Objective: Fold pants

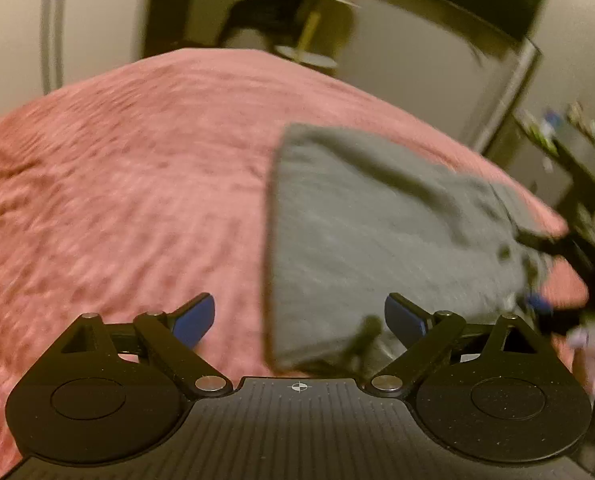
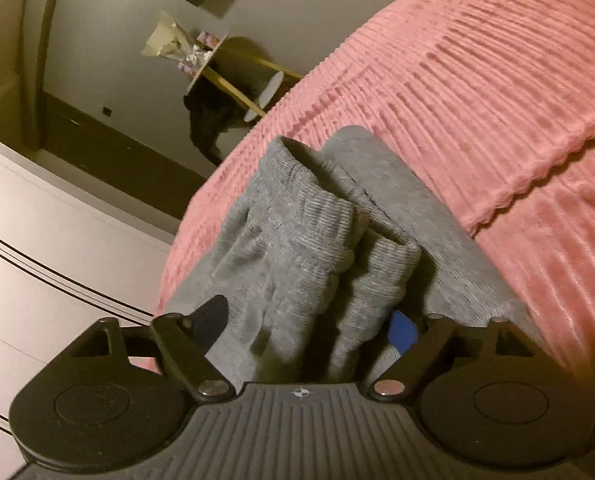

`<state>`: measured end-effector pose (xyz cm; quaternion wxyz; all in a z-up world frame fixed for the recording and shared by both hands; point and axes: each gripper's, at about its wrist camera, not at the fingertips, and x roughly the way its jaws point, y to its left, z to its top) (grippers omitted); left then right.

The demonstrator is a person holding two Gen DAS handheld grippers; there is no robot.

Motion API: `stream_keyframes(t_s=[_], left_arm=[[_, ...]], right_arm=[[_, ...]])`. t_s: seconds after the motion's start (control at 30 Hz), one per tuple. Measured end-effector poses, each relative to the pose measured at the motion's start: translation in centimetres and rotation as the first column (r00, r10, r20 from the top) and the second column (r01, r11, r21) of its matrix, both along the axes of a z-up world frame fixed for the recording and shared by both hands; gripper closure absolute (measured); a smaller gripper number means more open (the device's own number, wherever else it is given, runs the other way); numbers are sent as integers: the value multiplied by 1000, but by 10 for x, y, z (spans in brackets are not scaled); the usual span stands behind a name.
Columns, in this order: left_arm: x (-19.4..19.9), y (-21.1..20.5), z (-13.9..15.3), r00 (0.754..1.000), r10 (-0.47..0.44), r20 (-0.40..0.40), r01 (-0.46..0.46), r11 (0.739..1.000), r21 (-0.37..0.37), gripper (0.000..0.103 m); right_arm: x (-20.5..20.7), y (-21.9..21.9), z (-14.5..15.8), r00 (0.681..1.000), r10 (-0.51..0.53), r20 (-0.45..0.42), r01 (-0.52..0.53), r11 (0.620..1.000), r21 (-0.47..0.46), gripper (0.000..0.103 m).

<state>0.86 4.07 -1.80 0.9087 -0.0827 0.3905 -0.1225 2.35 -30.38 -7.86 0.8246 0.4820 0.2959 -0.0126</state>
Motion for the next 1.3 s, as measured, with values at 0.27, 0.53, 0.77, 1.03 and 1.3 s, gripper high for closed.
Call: stream_keyframes(t_s=[0.27,0.53,0.77,1.03,1.3], left_arm=[[-5,-39,-21,997,-50,-56,55,993,100,8],[6,-16,-32,985,120,-127,-117,993,35,26],[7,-5,-30,977,166,-131,-172,985,-30,28],[5,0,-30,969,192,-158,-201,979,-42,25],[-4,3,-20,969,211,-126,-219,974,-54,25]], right_arm=[[4,-4,-14,1000,-2,10,1,996,87,49],[13,4,15,998,2,61,-4,999,44,67],[-37,24,85,957,-10,290,57,986,-155,68],[-37,-10,10,966,-149,-212,156,988,18,54],[-56,-31,26,972,-193,-134,199,979,32,37]])
